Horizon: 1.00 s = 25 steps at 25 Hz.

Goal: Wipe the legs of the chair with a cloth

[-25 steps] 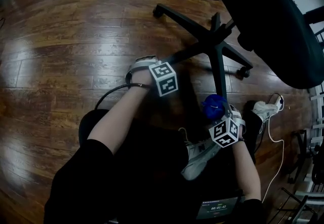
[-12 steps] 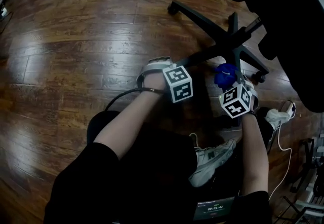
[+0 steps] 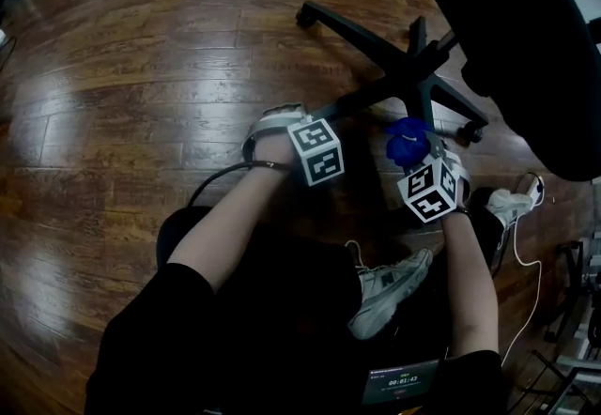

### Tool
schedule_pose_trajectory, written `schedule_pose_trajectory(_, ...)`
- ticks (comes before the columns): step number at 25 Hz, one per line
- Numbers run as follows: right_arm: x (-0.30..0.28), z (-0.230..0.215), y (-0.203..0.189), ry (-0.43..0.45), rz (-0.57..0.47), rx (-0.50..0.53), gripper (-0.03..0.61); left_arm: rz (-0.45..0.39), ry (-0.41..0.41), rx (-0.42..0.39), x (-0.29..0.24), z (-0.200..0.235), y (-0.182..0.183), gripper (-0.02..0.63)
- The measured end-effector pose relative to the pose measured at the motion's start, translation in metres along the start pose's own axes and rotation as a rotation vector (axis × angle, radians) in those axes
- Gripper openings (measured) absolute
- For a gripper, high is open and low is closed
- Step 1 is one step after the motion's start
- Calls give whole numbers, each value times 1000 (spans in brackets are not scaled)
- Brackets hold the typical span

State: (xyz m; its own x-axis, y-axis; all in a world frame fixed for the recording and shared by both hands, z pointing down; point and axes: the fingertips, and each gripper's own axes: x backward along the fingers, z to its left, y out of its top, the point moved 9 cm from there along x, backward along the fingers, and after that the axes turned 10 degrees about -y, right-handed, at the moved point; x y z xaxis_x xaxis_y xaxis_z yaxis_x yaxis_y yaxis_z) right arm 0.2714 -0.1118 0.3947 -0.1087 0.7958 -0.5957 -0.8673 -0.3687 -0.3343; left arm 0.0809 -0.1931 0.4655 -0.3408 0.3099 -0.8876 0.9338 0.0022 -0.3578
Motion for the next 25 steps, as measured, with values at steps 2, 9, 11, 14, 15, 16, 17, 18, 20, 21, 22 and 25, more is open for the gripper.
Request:
schedule_pose_trajectory(2, 23, 24, -20, 31, 15, 22, 95, 3, 1, 0, 0, 0, 0, 112)
schedule_pose_trajectory(9, 80, 79, -72, 130, 69, 78, 95, 8, -8, 11, -2, 1, 1, 112)
schedule_pose_trajectory(11, 77, 78, -71, 135, 89, 87, 95, 8, -14, 13, -2, 0, 2, 112)
schedule_pose_trajectory(14, 59, 66, -58, 121, 108, 101, 95, 12, -16, 14, -1, 0, 2, 112)
schedule_pose_trajectory(15, 50, 59, -51, 102, 100, 100, 95, 12, -18, 16, -1, 1, 2, 112)
schedule_pose_trajectory(16, 40, 50, -43, 80, 91, 100, 95, 11, -20, 17, -1, 1, 2, 112)
schedule_pose_trajectory(17, 29, 40, -35, 55, 82, 102, 95, 9, -24, 17, 0, 1, 3, 112)
schedule_pose_trajectory(18, 17, 30, -26, 29, 75, 103, 95, 6, -27, 16, 0, 1, 3, 112)
schedule_pose_trajectory(20, -5, 9, -7, -31, 62, 97, 95, 4, -27, 11, 1, 0, 3, 112)
schedule_pose_trajectory(21, -16, 0, 3, -60, 56, 88, 95, 4, -25, 9, 1, 0, 3, 112)
schedule_pose_trajectory(22, -26, -10, 11, -84, 54, 81, 95, 3, -23, 8, 2, 0, 3, 112)
schedule_pose_trajectory(25, -44, -30, 30, -103, 52, 63, 95, -3, -17, 4, 2, 1, 3, 112)
